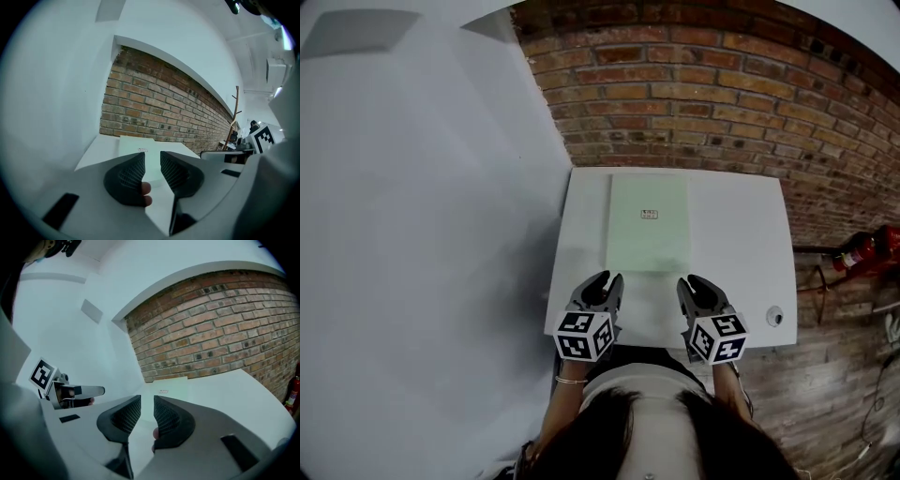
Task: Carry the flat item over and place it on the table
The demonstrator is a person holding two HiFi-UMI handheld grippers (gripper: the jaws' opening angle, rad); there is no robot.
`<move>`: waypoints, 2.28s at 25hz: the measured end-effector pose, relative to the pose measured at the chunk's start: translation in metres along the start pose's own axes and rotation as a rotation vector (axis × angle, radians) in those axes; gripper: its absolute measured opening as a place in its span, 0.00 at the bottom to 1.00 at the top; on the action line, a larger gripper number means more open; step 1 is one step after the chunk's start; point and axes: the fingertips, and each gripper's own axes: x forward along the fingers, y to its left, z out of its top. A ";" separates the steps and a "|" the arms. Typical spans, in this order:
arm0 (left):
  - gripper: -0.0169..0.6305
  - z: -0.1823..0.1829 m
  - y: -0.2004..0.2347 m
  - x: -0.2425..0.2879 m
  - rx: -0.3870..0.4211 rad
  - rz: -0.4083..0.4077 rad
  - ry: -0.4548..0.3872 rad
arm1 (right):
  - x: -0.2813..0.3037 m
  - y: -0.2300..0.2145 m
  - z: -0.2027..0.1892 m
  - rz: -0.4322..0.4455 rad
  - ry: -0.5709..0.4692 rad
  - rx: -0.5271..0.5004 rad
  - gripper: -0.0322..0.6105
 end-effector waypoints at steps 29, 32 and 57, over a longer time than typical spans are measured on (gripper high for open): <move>0.05 0.079 -0.012 -0.045 0.185 -0.046 -0.224 | -0.038 0.057 0.077 -0.102 -0.255 -0.195 0.13; 0.05 0.087 -0.015 -0.048 0.197 -0.045 -0.248 | -0.042 0.058 0.086 -0.102 -0.280 -0.212 0.13; 0.04 0.115 -0.033 -0.051 0.254 -0.074 -0.336 | -0.070 0.060 0.125 -0.172 -0.415 -0.278 0.11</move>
